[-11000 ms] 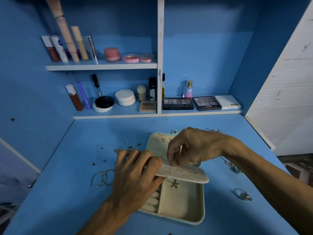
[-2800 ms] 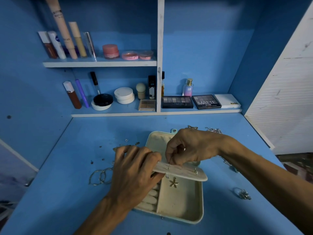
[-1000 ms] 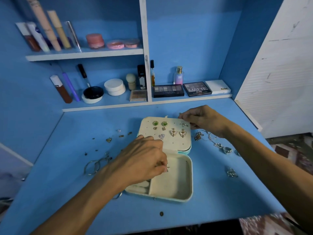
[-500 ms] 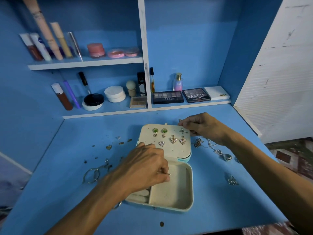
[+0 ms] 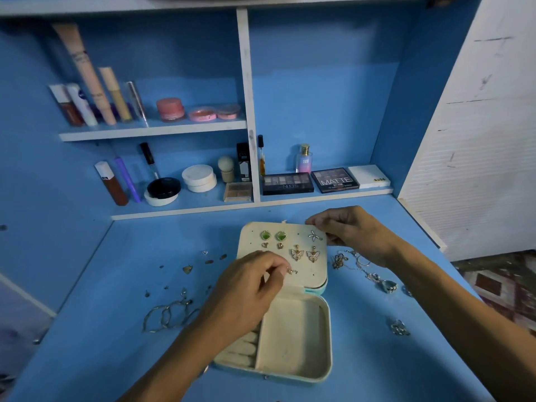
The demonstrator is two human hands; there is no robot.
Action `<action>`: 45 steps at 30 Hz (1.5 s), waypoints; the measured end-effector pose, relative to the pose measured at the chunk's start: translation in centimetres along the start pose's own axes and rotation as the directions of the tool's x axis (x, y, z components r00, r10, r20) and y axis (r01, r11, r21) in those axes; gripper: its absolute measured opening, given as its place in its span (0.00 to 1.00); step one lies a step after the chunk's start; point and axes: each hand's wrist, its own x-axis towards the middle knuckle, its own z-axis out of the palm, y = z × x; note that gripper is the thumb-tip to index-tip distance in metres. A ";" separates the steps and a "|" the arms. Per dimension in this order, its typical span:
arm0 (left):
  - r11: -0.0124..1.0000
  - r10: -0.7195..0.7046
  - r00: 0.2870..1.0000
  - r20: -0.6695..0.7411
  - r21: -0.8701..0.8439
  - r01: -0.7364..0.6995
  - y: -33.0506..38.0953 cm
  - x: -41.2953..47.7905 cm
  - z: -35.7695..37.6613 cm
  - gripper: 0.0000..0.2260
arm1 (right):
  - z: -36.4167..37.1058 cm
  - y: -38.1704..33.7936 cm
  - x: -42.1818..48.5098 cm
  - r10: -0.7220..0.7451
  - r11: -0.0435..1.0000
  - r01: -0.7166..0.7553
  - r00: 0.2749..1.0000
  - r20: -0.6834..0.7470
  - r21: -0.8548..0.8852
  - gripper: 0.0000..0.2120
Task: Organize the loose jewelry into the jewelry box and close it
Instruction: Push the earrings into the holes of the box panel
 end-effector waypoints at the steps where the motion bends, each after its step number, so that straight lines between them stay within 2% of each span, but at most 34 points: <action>1: 0.999 -0.027 0.999 -0.028 -0.025 0.026 0.1 0.3 -0.1 0.06 | 0.0 -0.2 -0.2 -0.004 1.000 0.004 1.000 -0.003 0.004 0.11; 5: 0.994 -0.072 0.986 -0.150 -0.086 0.059 0.9 1.9 -0.7 0.05 | 0.3 -0.7 -0.7 -0.015 1.000 0.016 1.000 -0.017 0.013 0.12; 8: 0.987 -0.103 0.979 -0.178 -0.137 0.079 1.5 3.1 -1.0 0.03 | 0.6 -1.0 -0.9 -0.027 0.999 0.028 0.999 -0.034 0.017 0.13; 11: 0.979 -0.145 0.974 -0.172 -0.167 0.117 1.9 4.0 -0.9 0.04 | 0.8 -1.2 -1.1 -0.036 0.999 0.037 0.998 -0.044 0.013 0.13; 14: 0.953 -0.190 0.977 -0.101 -0.259 0.159 2.2 4.5 -0.7 0.05 | 0.8 -1.4 -1.4 -0.040 0.999 0.040 0.999 -0.036 0.017 0.13; 17: 0.945 -0.184 0.978 -0.096 -0.291 0.149 2.0 4.8 -0.5 0.04 | 0.8 -1.5 -1.5 -0.049 0.998 0.051 0.998 -0.037 0.037 0.13; 22: 0.979 -0.104 0.985 -0.140 -0.188 0.077 1.7 5.0 -0.4 0.06 | 0.9 -1.6 -1.8 -0.065 0.995 0.067 0.997 -0.034 0.071 0.12; 29: 0.992 0.122 0.991 -0.049 0.045 -0.120 1.1 4.7 -0.4 0.10 | 0.8 -1.8 -2.1 -0.068 0.994 0.069 0.998 -0.019 0.090 0.13; 32: 0.993 0.098 0.993 -0.060 0.075 -0.094 1.1 4.8 -0.3 0.11 | 0.9 -1.9 -2.2 -0.067 0.994 0.069 0.998 -0.015 0.089 0.13; 34: 0.994 0.086 0.992 -0.091 0.080 -0.078 1.0 4.9 -0.3 0.08 | 0.9 -2.0 -2.2 -0.068 0.994 0.069 0.998 -0.014 0.083 0.13; 45: 0.985 0.160 0.980 -0.115 0.089 -0.150 0.3 5.4 -0.3 0.06 | 0.8 -1.9 -2.2 -0.067 0.991 0.067 0.998 -0.011 0.111 0.12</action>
